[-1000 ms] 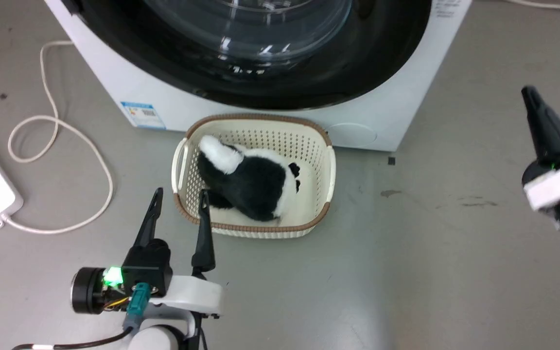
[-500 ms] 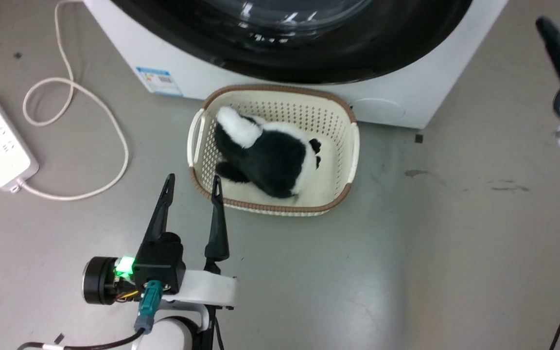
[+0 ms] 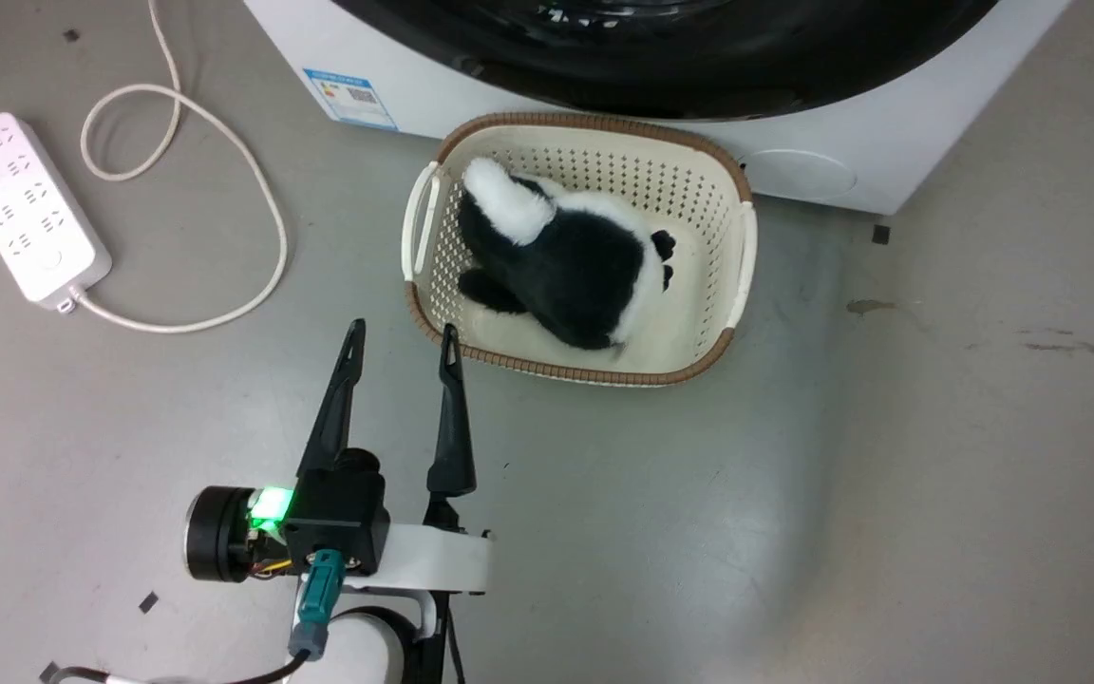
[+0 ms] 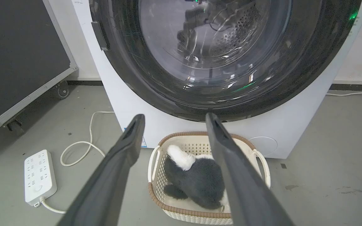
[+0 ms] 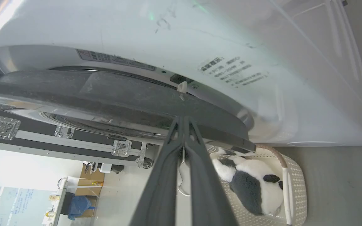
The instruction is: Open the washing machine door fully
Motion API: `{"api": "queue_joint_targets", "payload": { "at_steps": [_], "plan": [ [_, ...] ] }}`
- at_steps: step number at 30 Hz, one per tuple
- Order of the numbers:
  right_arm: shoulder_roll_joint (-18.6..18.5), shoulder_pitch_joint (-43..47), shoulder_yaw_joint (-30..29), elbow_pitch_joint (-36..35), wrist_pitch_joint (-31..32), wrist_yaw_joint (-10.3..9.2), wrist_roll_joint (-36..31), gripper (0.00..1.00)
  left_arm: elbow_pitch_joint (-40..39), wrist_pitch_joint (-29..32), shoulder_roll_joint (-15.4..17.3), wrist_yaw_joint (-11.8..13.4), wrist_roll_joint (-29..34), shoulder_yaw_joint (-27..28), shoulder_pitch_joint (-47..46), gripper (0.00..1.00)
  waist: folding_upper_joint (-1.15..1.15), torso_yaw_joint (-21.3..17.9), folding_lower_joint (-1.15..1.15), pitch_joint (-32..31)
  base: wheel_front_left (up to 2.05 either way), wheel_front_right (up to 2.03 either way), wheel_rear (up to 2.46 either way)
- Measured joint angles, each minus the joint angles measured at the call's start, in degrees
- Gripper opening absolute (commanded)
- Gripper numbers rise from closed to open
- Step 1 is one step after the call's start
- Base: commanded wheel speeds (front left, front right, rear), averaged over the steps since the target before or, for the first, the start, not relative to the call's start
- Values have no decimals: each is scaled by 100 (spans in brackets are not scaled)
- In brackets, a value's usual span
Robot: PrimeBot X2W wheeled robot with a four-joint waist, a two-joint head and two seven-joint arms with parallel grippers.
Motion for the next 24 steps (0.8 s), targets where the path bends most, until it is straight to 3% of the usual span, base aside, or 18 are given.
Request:
{"api": "queue_joint_targets", "payload": {
  "at_steps": [24],
  "plan": [
    [-304,-2417,342,2291,1737,0,2075,0,-109,-275,0,459,-136,-505,-420,100,0,384,-1,747,0,0,0]
  ]
}}
